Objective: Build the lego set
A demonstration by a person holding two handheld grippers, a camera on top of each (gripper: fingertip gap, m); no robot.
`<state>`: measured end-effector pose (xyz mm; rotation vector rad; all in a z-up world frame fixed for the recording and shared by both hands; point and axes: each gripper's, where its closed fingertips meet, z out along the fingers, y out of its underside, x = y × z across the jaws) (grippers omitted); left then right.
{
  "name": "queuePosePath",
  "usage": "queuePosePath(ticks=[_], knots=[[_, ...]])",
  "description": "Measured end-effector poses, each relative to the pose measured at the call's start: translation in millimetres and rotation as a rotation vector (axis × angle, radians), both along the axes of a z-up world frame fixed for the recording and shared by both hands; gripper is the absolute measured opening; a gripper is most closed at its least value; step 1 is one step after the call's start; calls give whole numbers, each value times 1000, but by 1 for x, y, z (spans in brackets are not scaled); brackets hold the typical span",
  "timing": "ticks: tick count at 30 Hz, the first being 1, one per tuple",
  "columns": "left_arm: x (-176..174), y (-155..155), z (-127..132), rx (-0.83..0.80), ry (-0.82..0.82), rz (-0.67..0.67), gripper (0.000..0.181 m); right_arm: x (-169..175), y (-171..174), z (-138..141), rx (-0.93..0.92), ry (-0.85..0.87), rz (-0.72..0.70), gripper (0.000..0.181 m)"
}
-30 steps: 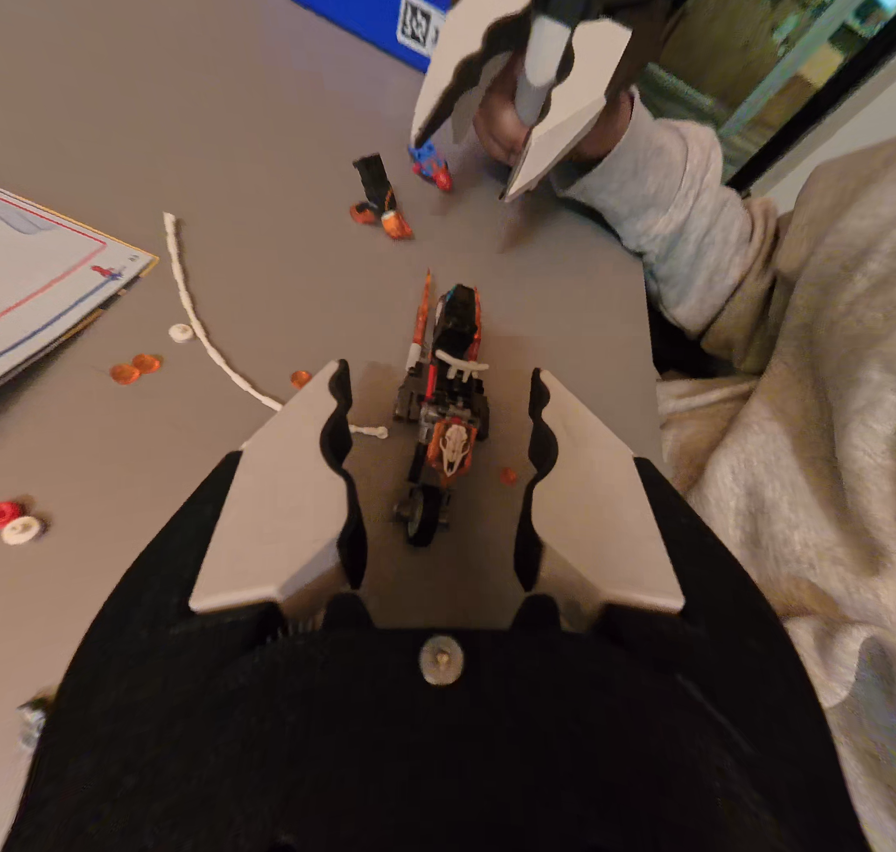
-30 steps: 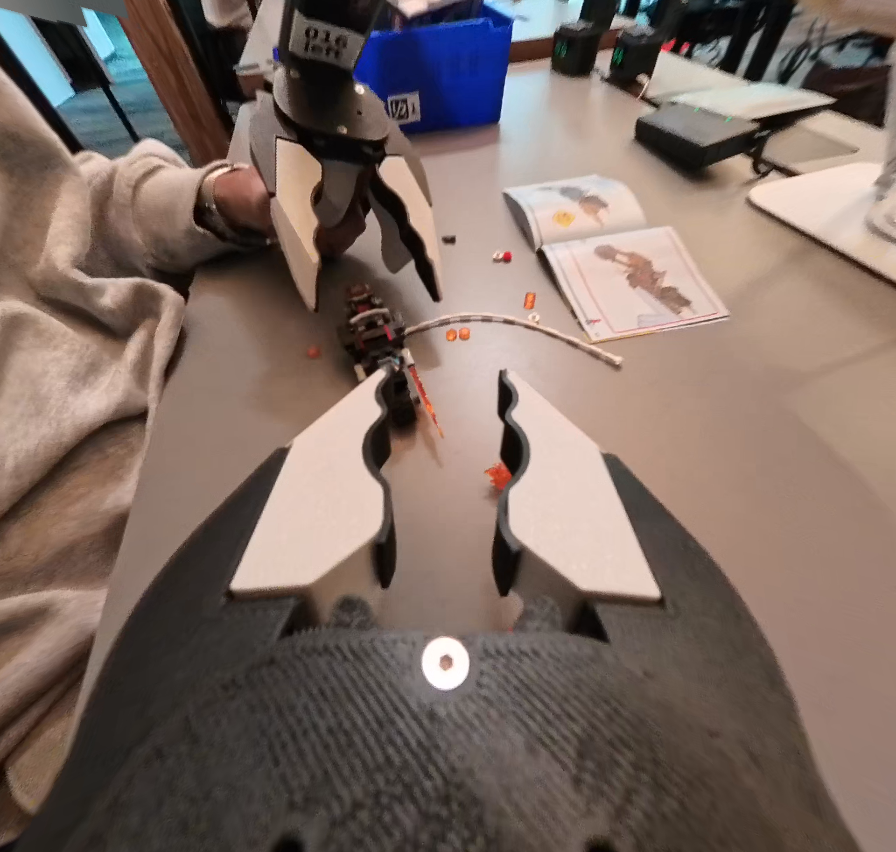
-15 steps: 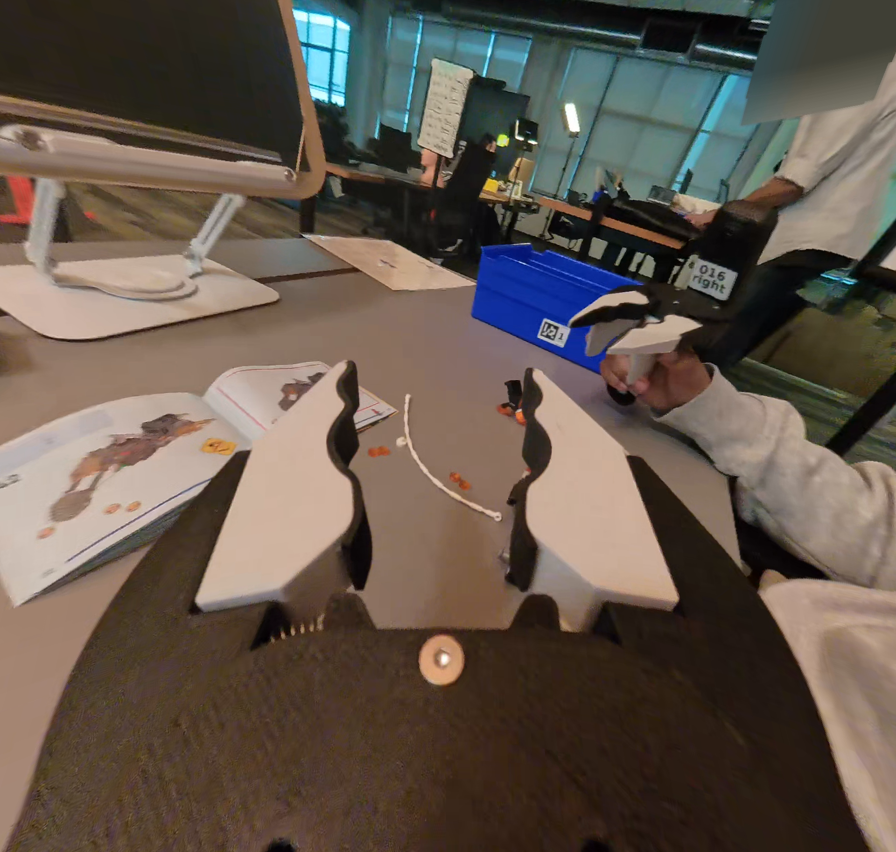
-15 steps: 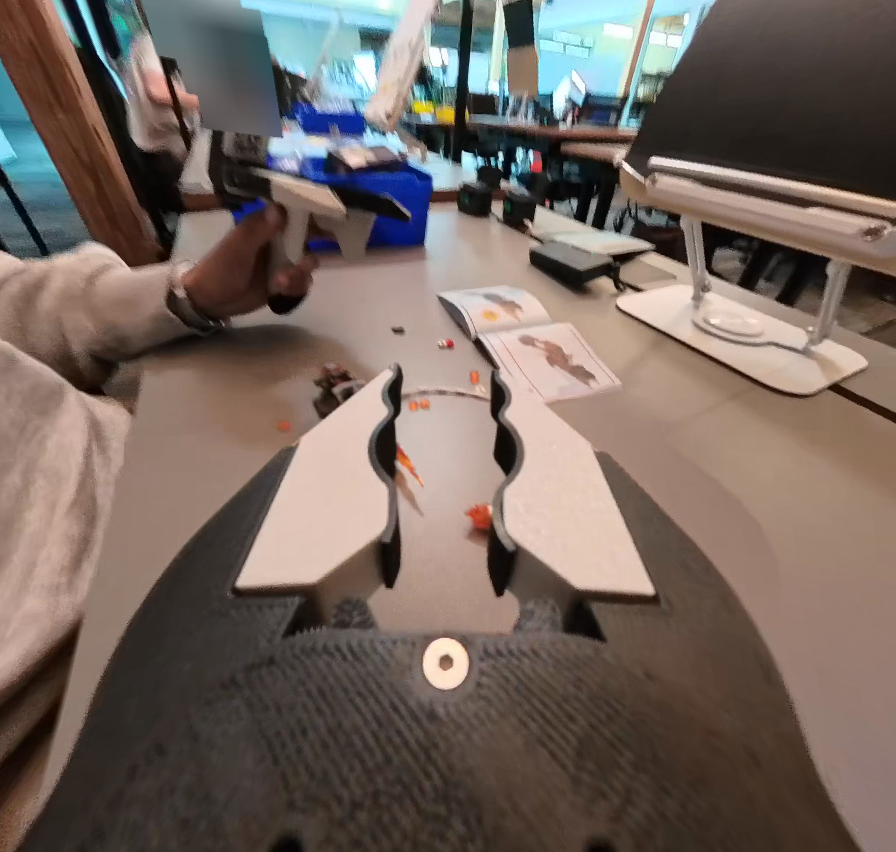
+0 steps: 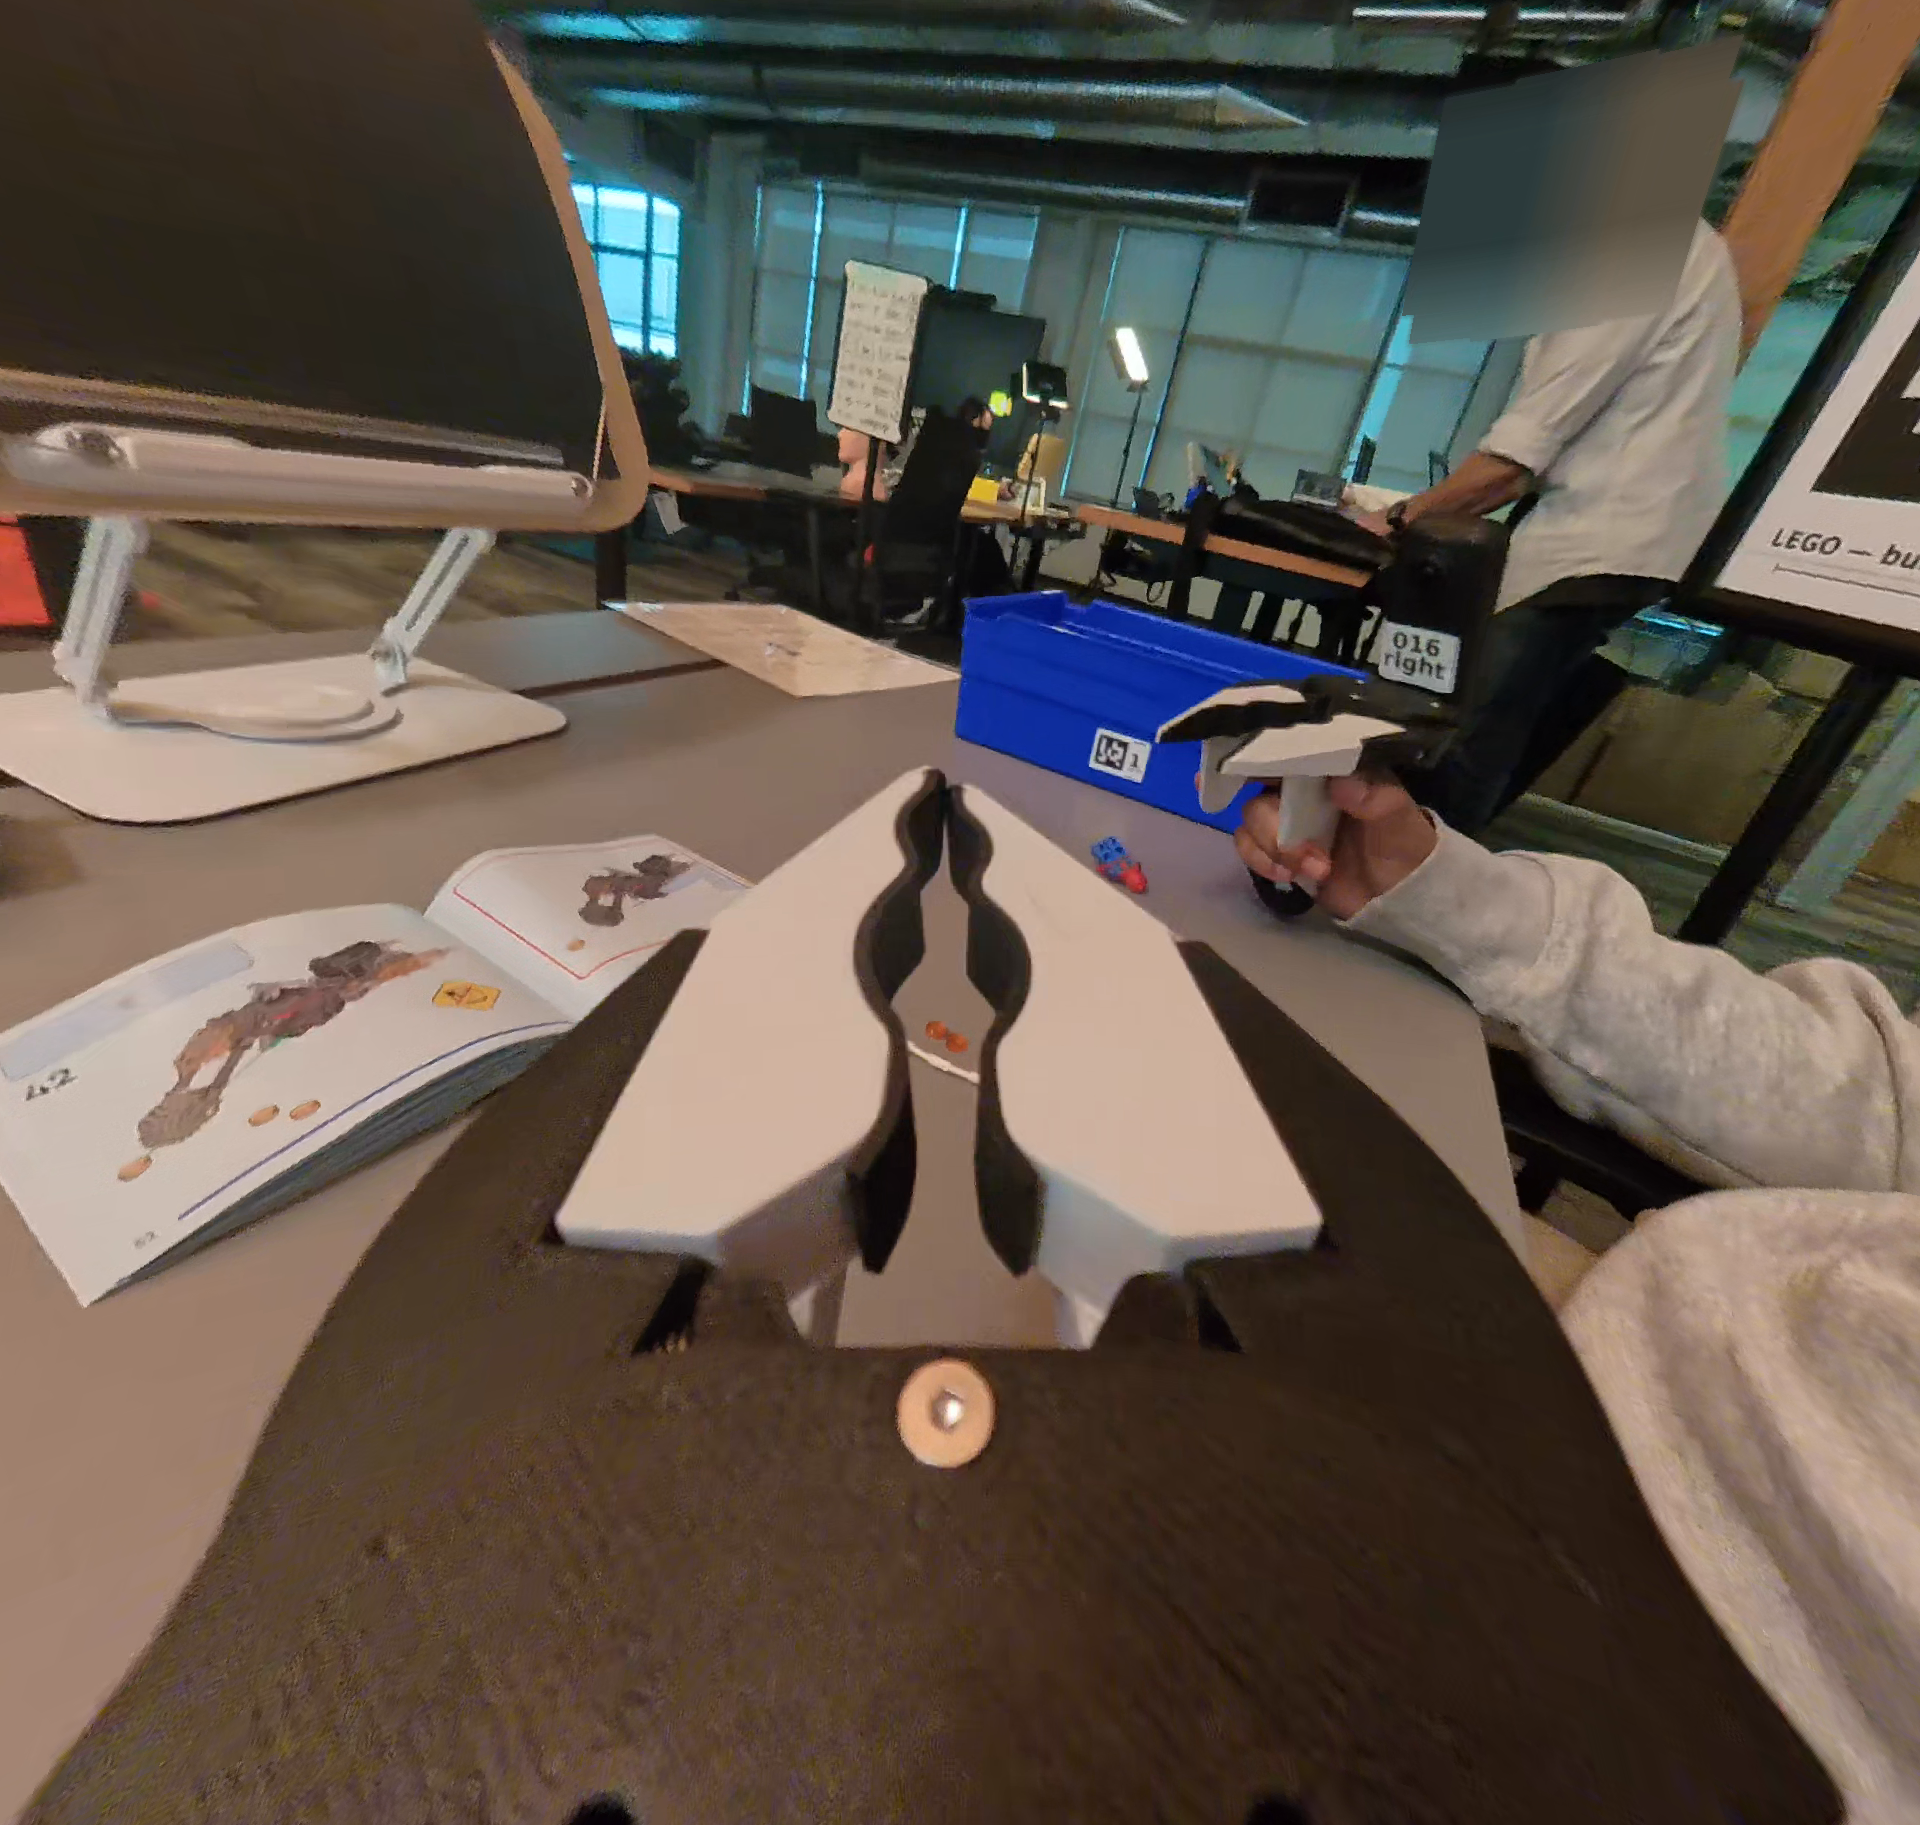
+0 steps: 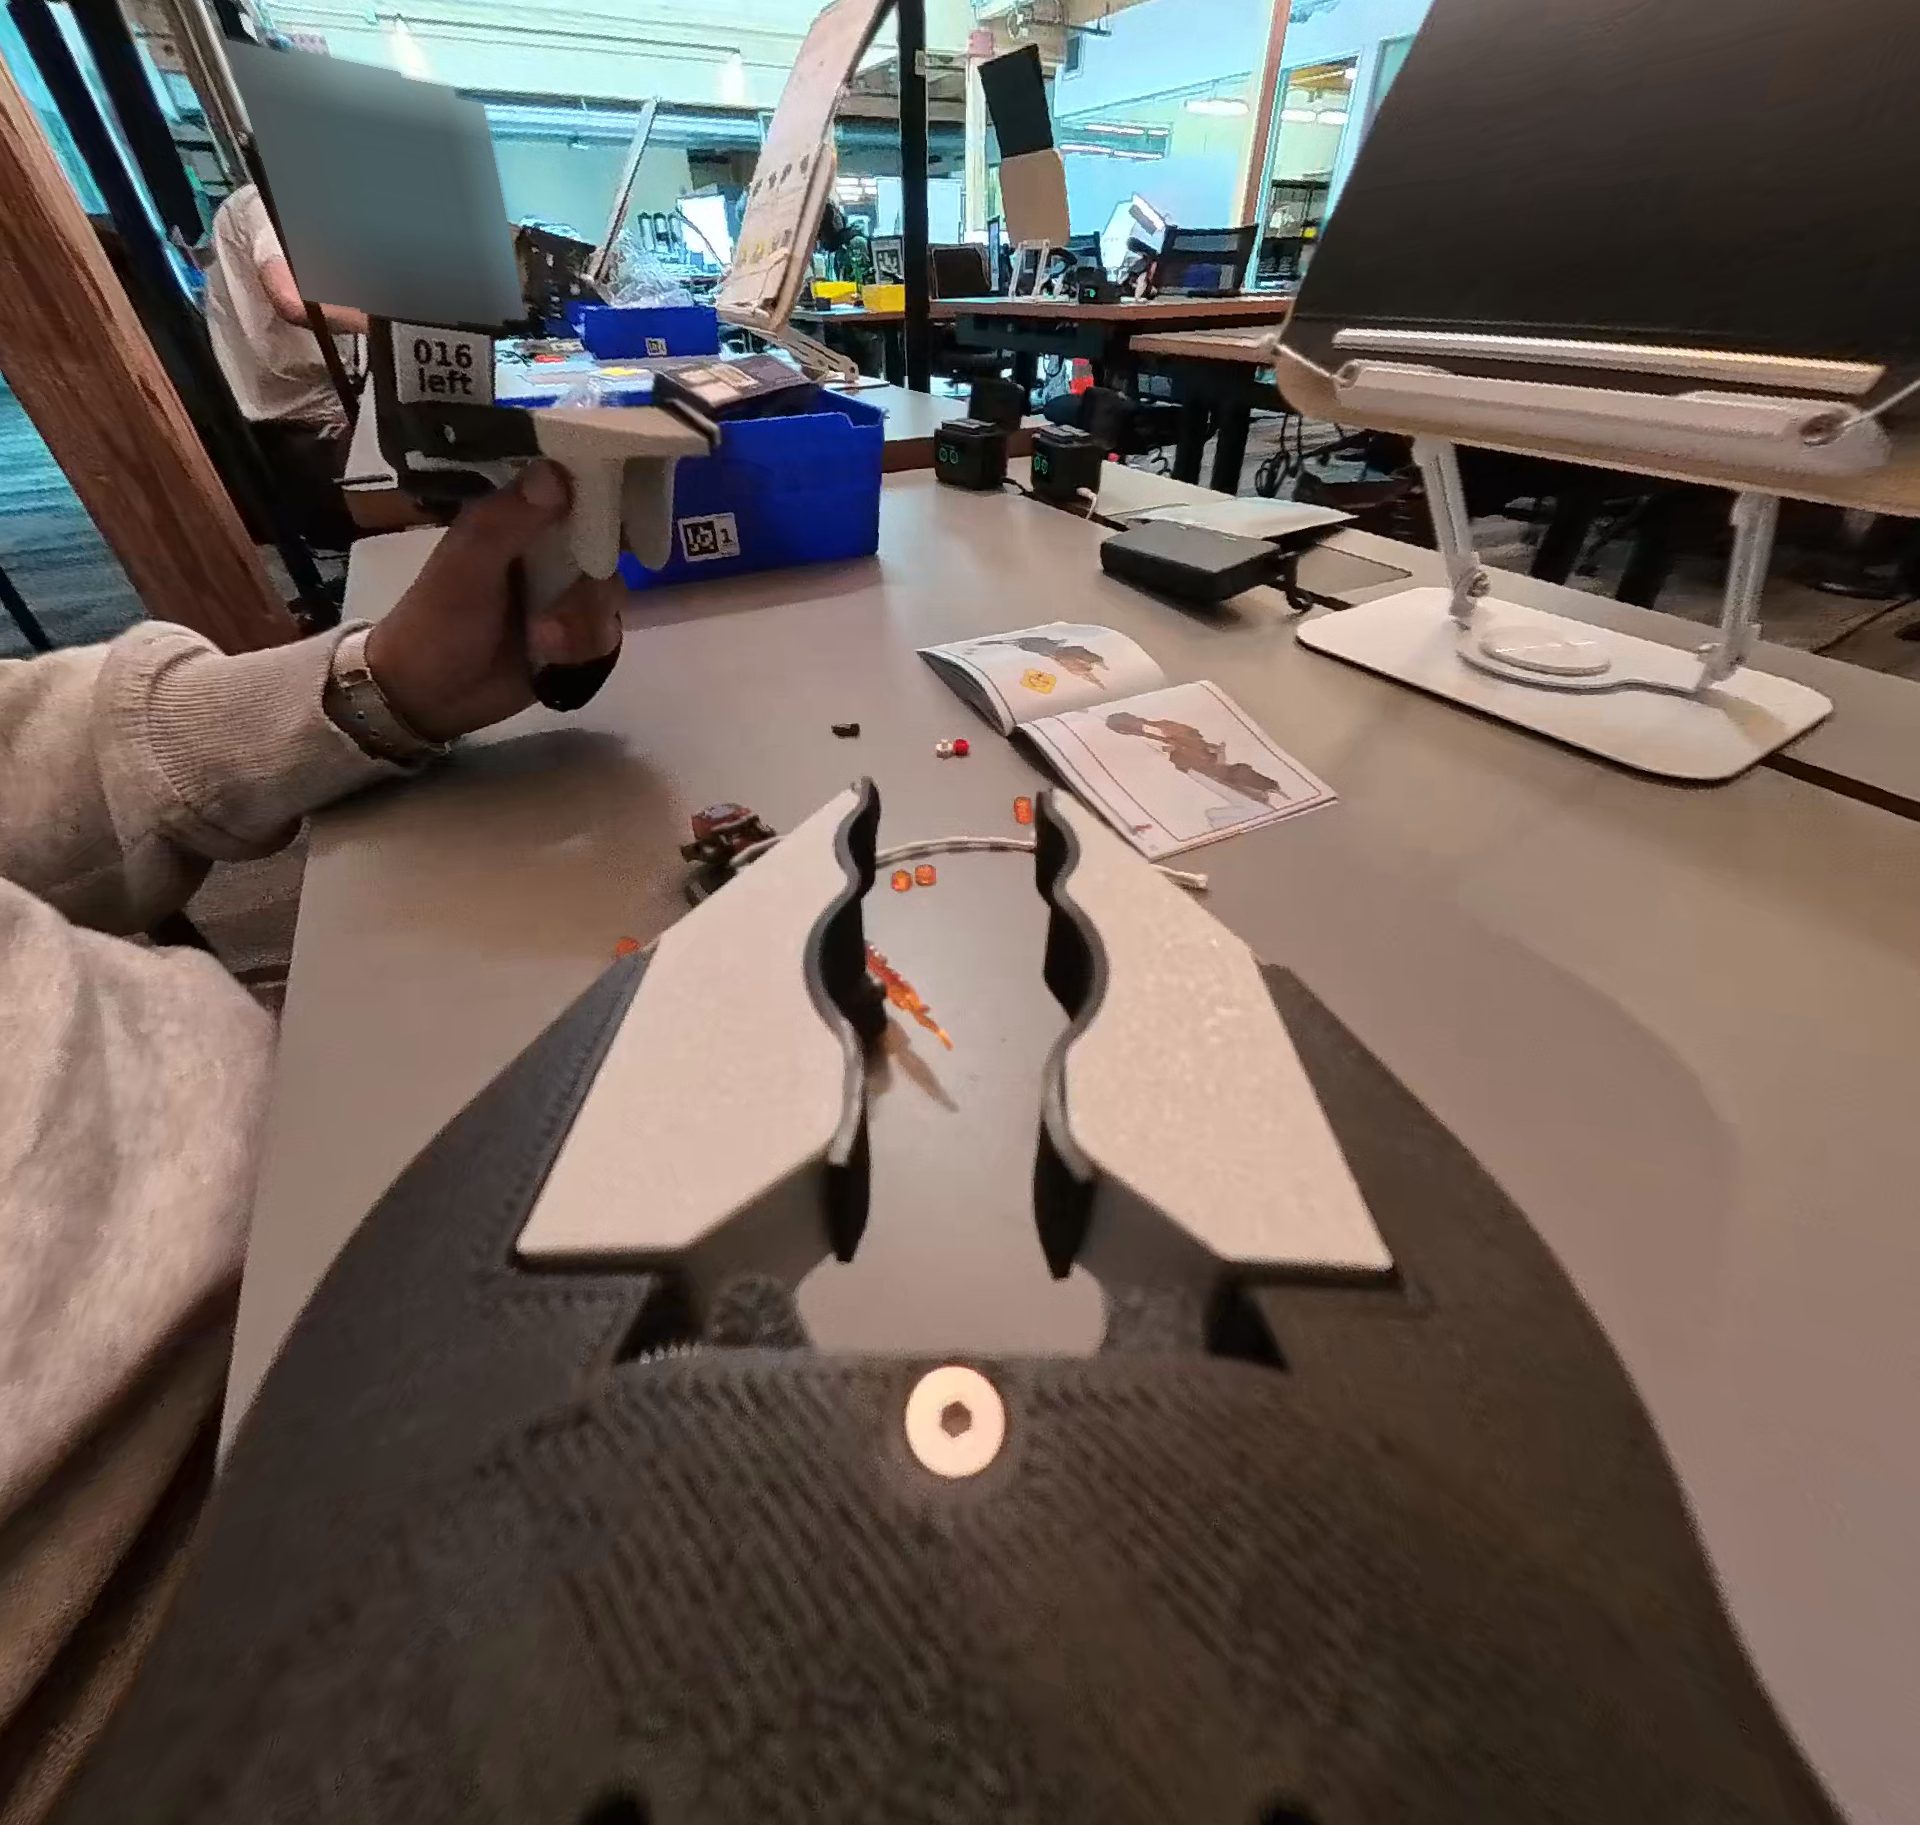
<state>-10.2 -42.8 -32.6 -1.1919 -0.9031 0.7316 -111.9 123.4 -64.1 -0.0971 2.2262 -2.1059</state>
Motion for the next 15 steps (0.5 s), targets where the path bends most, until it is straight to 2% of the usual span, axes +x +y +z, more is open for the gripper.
queuePosePath(ticks=[9,15], knots=[[-5,11,-8,-12,-45,-47,0,15,-8,-13,57,116,-81,25],[-3,16,-11,-16,-62,-69,0,17,-5,-13,55,94,-68,25]])
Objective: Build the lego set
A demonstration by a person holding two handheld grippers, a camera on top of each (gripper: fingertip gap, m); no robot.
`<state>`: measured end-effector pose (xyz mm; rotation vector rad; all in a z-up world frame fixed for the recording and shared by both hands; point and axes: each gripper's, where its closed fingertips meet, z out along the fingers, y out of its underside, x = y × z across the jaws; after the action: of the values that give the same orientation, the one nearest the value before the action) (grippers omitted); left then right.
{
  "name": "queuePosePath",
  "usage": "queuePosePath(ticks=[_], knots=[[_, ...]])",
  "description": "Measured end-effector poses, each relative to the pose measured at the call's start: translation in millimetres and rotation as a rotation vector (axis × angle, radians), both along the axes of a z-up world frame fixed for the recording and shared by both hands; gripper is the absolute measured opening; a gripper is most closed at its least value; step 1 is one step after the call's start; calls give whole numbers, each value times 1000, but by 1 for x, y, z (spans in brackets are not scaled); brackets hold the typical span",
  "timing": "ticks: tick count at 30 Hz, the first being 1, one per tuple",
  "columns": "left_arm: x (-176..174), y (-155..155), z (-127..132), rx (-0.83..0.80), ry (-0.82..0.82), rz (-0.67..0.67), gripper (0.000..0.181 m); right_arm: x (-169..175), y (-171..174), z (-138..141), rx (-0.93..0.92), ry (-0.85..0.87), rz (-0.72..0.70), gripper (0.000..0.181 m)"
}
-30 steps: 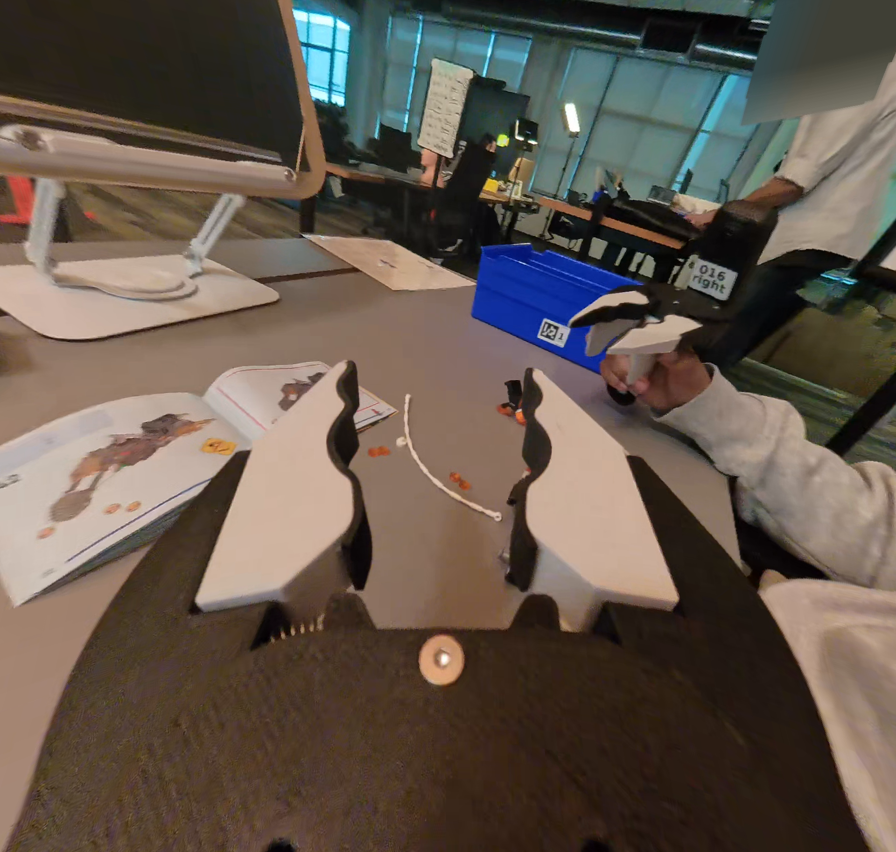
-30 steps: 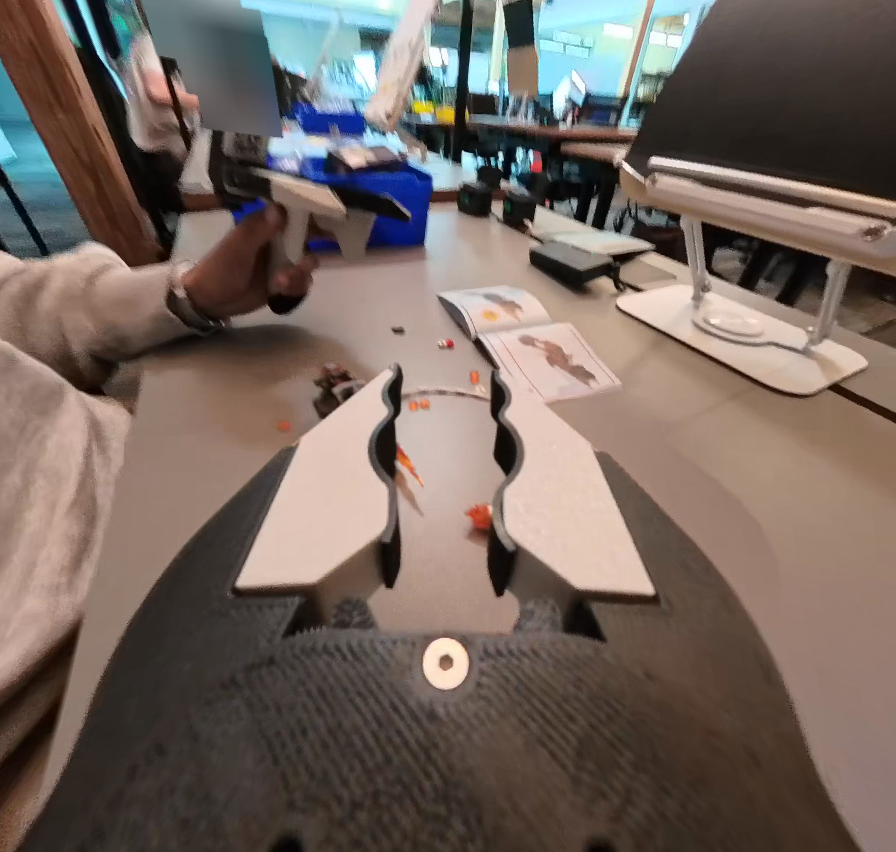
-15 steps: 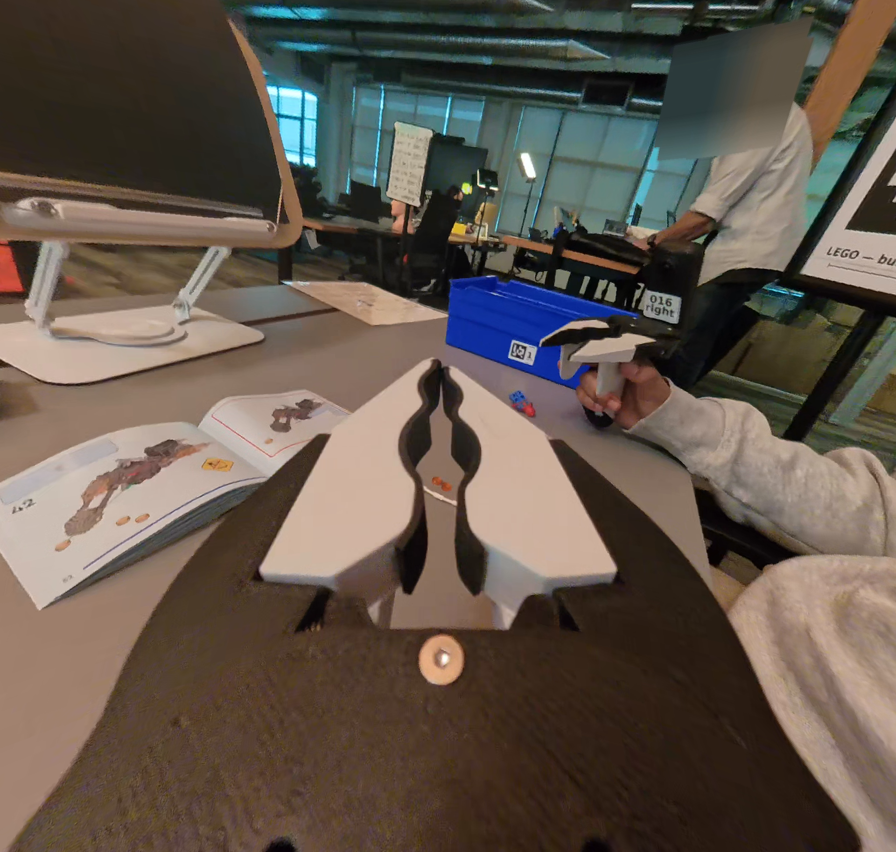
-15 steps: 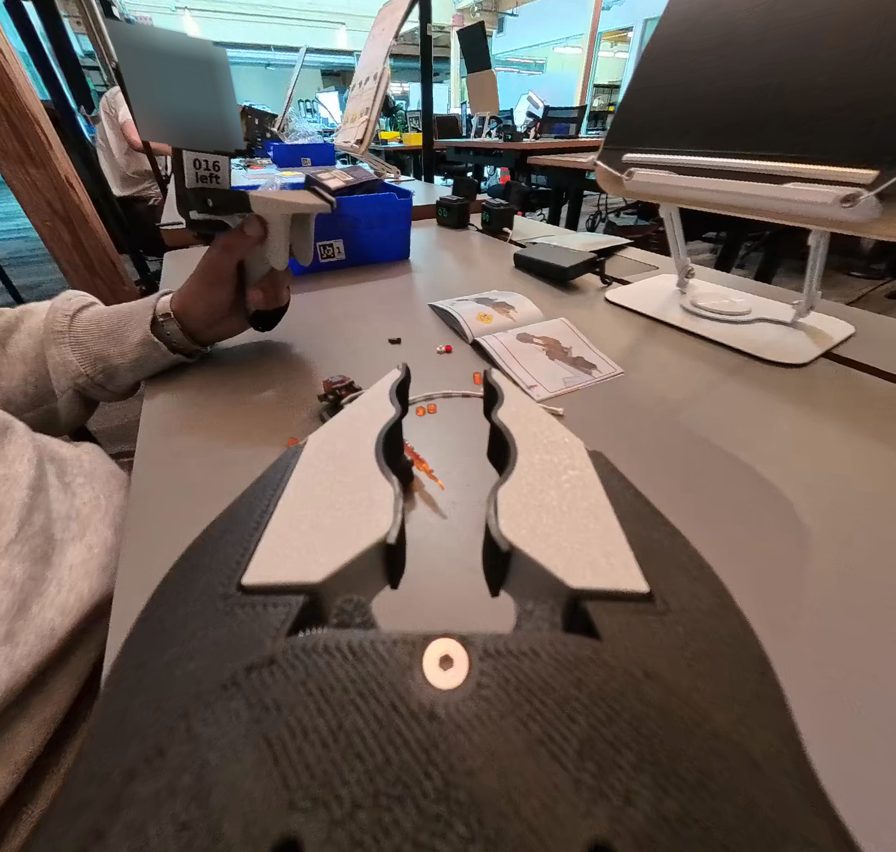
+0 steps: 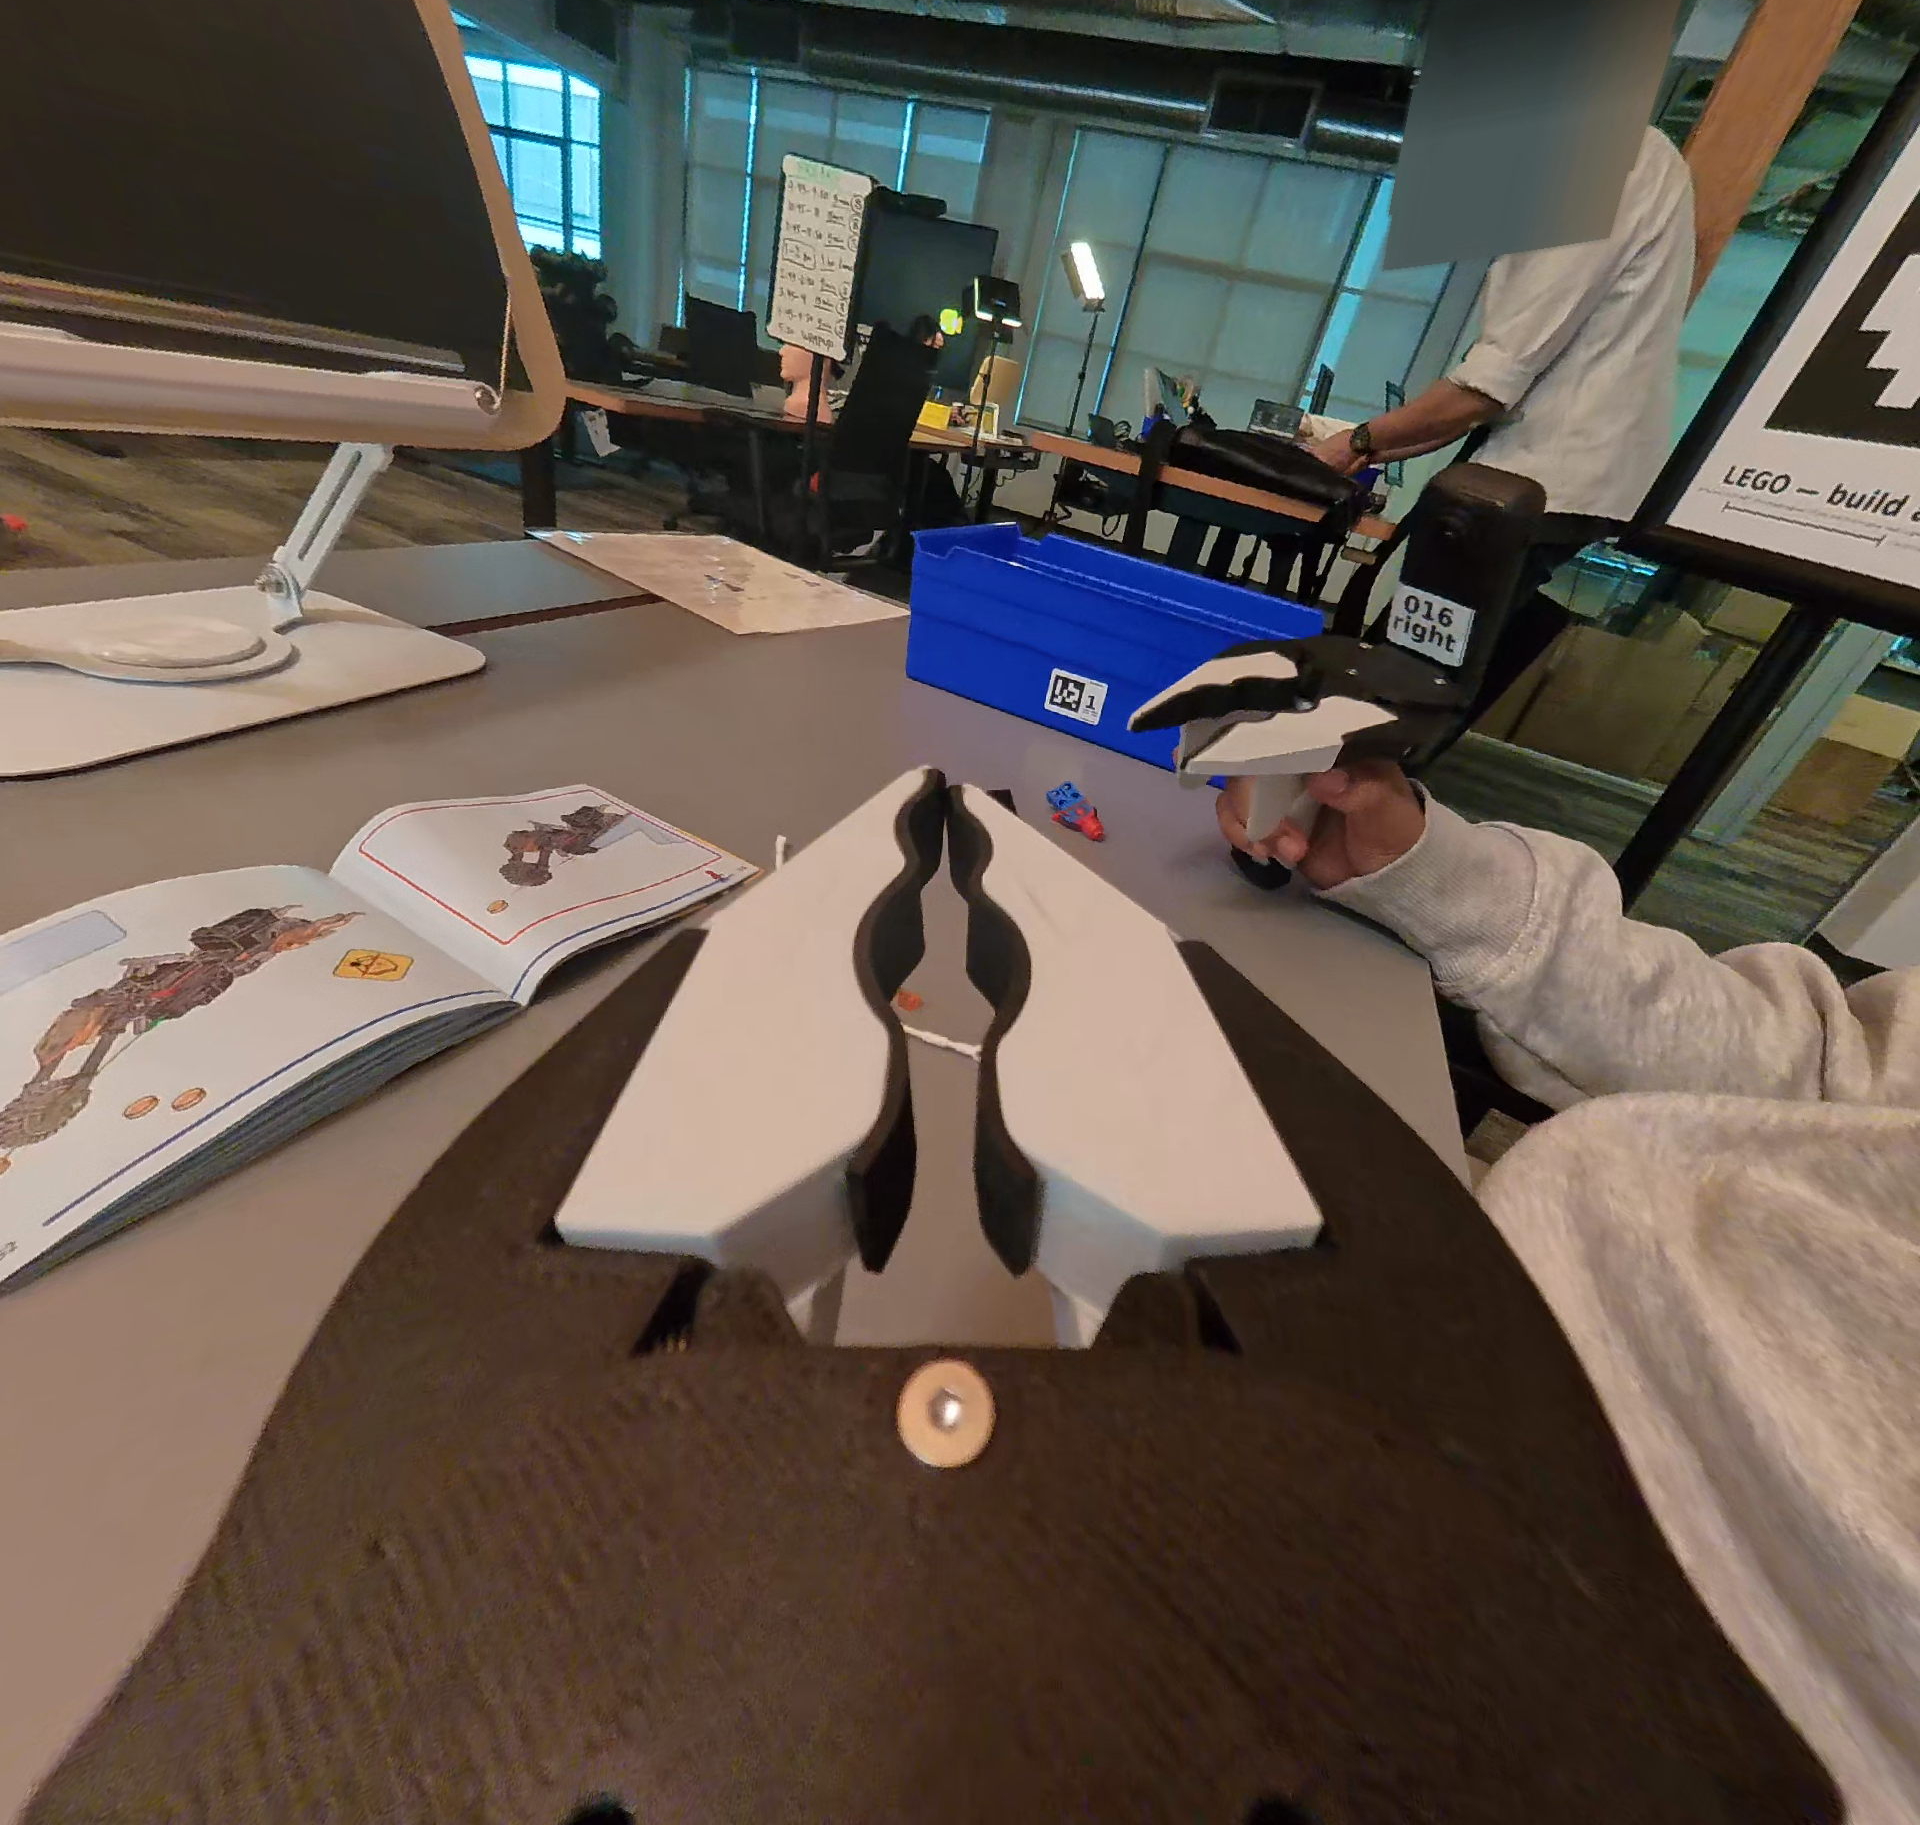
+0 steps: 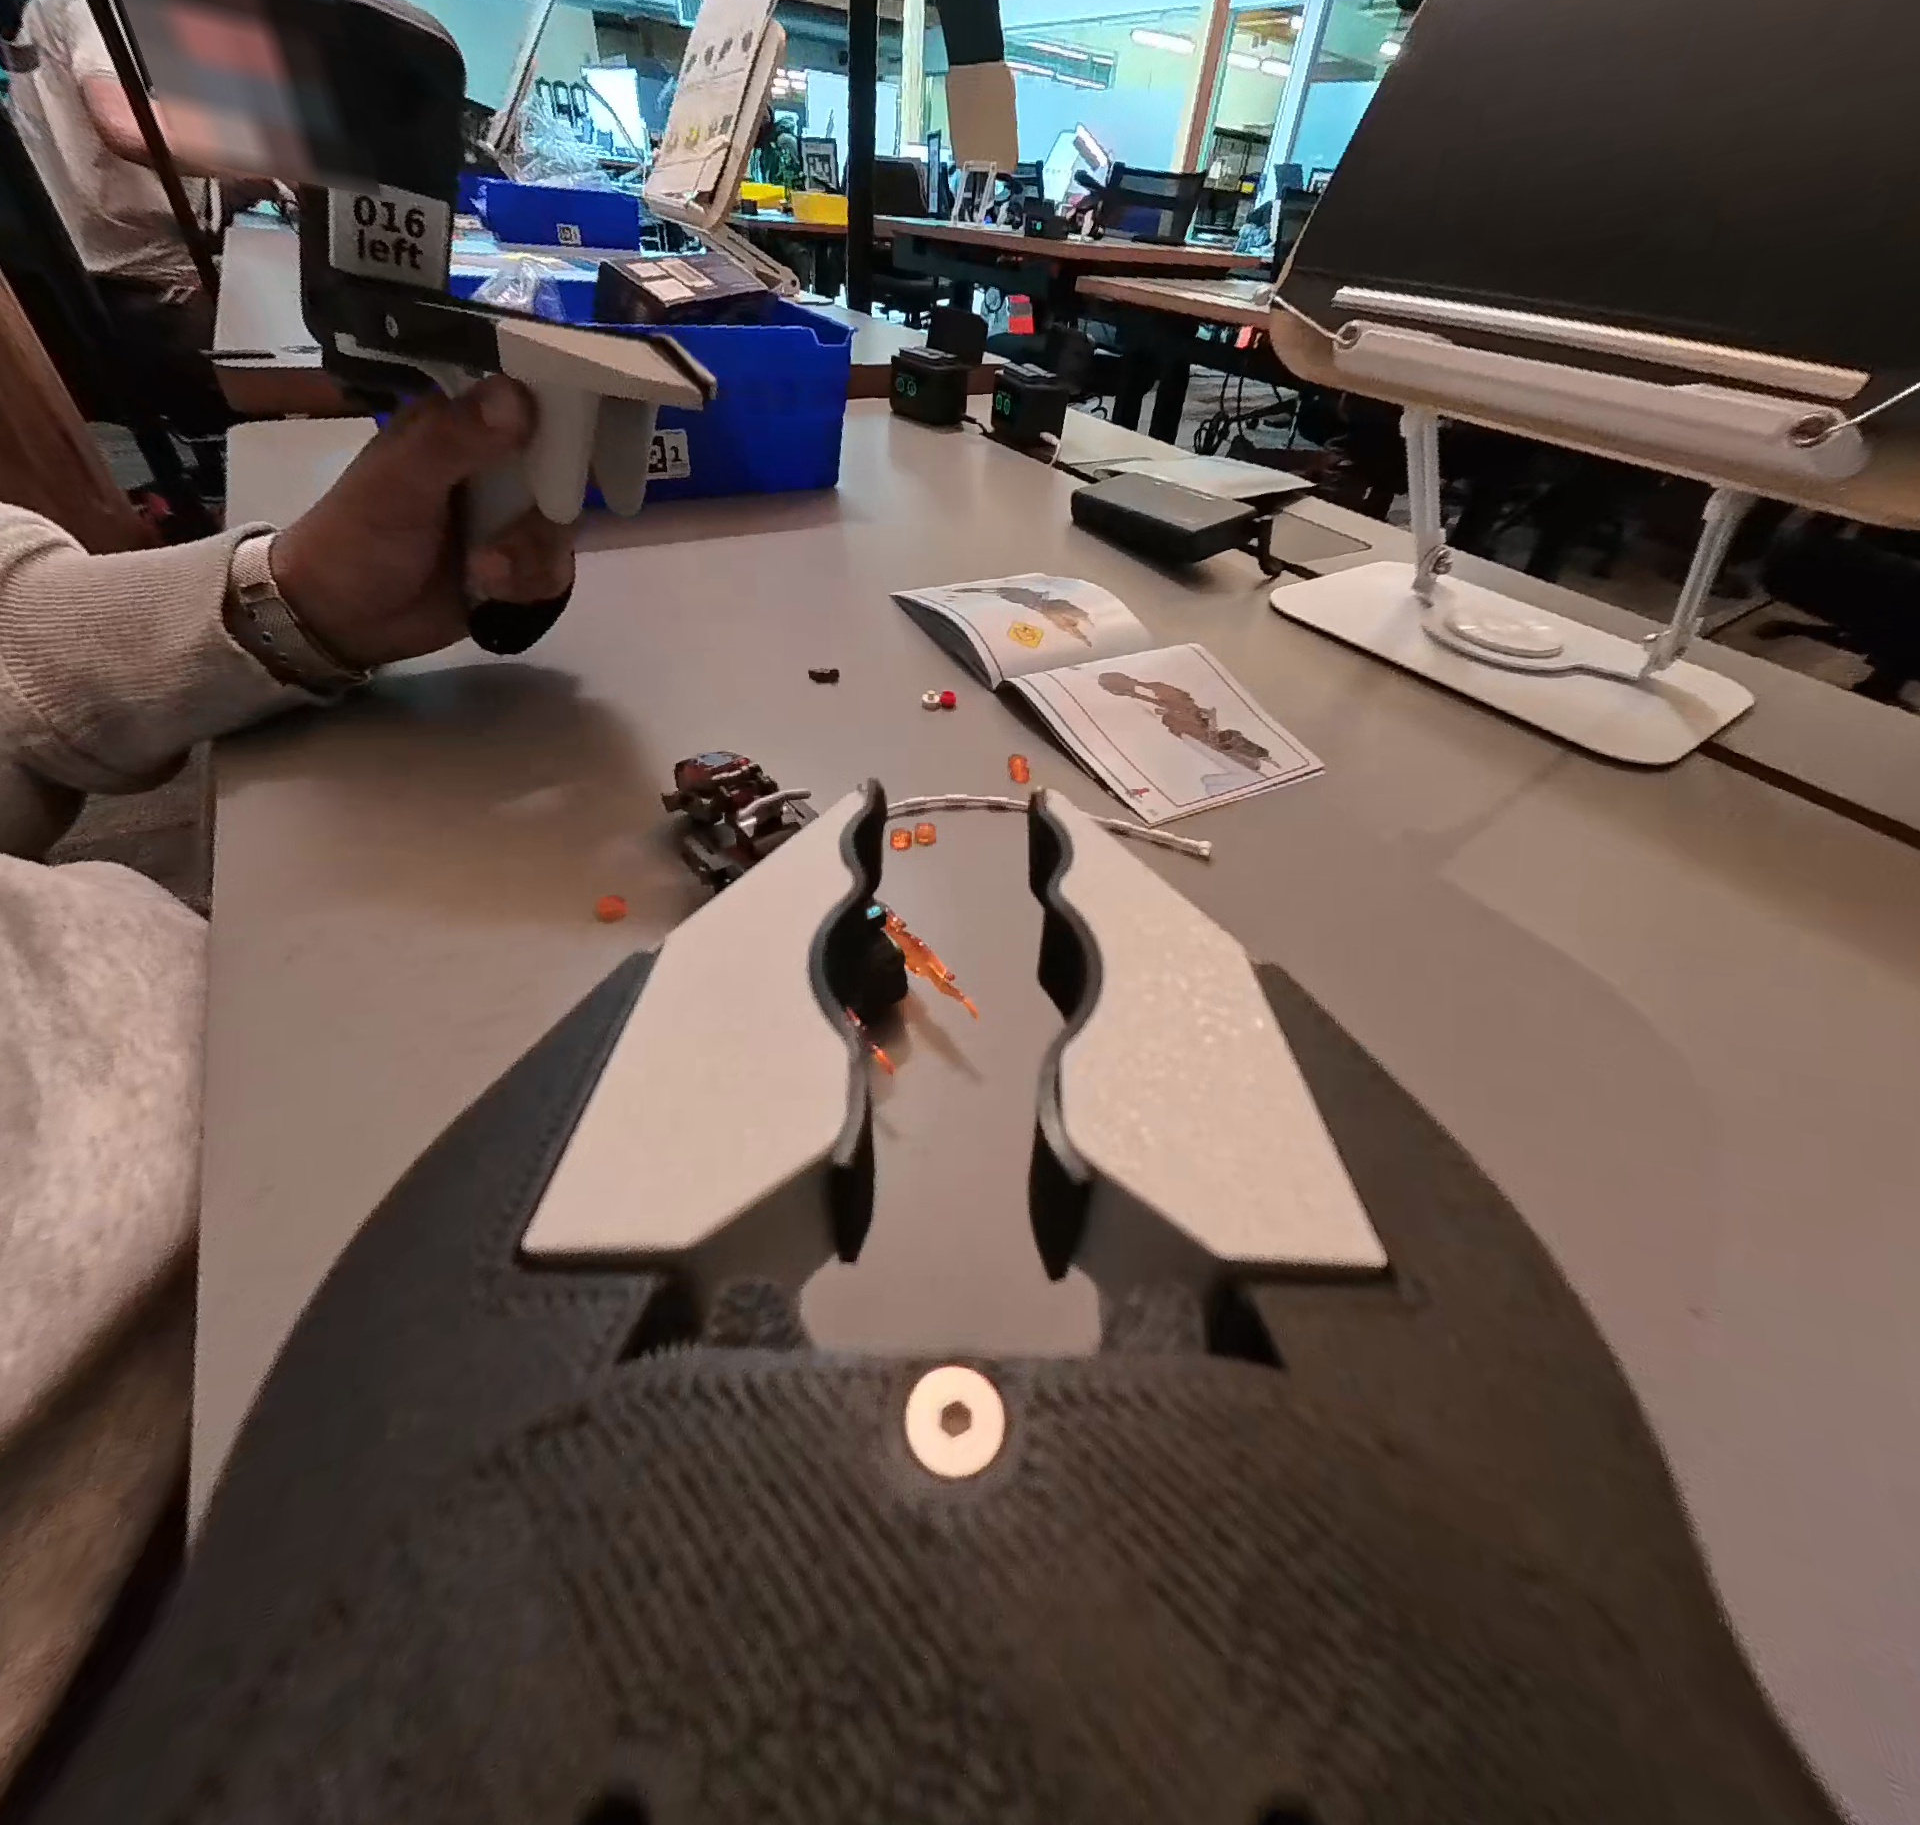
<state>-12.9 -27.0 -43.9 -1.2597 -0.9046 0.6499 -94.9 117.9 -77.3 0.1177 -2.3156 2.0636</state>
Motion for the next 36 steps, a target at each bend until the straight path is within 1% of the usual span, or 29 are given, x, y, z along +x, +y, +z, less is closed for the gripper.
queuePosePath(ticks=[6,13,17,19,23,26,29,31,33,36], knots=[[3,5,-3,0,-12,-17,0,4,-2,-5,27,14,13,24],[3,19,-12,-40,-50,-76,0,8,-4,-9,51,49,18,21],[4,33,-20,-97,-77,-111,0,12,-4,-11,61,71,16,20],[8,44,-23,-120,-85,-158,0,14,-5,-13,73,93,13,19],[13,62,-34,-193,-119,-211,0,20,-7,-18,102,148,15,18],[21,81,-47,-200,-212,-273,0,23,-8,-21,114,204,-2,16],[30,103,-71,-194,-431,-359,0,24,-8,-20,102,251,-19,13],[33,112,-91,-239,-582,-393,0,25,-8,-19,93,258,-18,13],[30,113,-103,-300,-648,-355,3,25,-8,-18,89,247,-13,14],[25,112,-108,-349,-666,-304,8,25,-6,-14,64,231,-10,15]])
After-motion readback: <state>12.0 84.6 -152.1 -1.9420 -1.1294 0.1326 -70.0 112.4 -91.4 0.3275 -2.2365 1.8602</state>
